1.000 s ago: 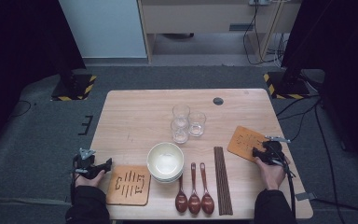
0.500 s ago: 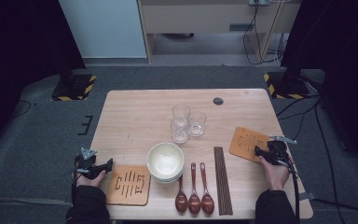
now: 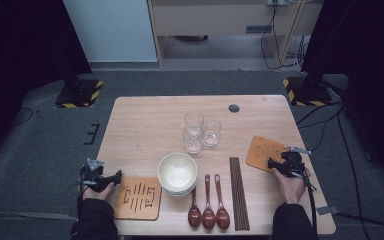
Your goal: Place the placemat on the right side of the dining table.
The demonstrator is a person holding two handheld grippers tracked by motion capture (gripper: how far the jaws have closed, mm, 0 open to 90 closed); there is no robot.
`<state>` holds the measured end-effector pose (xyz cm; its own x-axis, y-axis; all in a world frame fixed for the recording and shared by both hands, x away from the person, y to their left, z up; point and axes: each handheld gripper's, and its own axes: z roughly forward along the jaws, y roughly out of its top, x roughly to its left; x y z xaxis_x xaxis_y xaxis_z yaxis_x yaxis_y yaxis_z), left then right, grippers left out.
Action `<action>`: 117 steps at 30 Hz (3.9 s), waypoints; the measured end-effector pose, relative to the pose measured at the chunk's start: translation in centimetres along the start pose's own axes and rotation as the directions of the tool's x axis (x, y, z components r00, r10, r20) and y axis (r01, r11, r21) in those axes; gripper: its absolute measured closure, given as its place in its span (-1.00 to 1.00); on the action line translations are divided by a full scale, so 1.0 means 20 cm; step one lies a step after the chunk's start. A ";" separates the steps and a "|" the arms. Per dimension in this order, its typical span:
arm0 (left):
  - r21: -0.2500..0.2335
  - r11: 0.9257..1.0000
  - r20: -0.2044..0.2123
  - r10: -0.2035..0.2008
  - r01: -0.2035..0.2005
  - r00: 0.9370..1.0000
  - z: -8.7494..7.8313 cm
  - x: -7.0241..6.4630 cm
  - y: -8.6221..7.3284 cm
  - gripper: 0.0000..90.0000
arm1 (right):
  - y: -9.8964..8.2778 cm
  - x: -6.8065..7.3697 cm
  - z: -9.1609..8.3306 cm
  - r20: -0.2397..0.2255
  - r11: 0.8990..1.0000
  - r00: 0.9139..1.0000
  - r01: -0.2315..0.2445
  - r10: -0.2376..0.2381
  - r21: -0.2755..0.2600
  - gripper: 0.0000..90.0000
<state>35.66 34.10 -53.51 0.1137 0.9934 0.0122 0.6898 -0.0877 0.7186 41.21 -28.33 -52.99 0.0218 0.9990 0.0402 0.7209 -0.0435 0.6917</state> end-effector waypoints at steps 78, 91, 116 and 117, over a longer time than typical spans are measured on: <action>0.021 1.000 0.005 -0.002 0.002 1.000 0.01 0.00 0.00 -0.95 | 0.02 -0.07 0.02 -0.125 0.989 0.982 0.145 -0.145 -0.005 -0.61; 0.022 1.000 0.007 -0.001 0.001 1.000 0.01 0.00 0.00 -0.95 | 0.03 -0.10 0.04 -0.170 0.981 0.967 0.192 -0.191 -0.010 -0.61; 0.022 1.000 0.008 -0.002 0.002 1.000 0.01 0.00 0.00 -0.96 | 0.03 -0.10 0.03 -0.166 0.979 0.965 0.202 -0.201 -0.009 -0.61; 0.022 1.000 0.008 -0.003 0.002 1.000 0.01 0.00 0.00 -0.96 | 0.03 -0.10 0.03 -0.164 0.979 0.966 0.202 -0.201 -0.011 -0.61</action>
<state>35.88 34.03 -53.62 0.1176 0.9930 0.0047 0.7058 -0.0869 0.7031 41.99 -30.32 -53.12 -0.2371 0.9713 0.0179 0.7029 0.1588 0.6934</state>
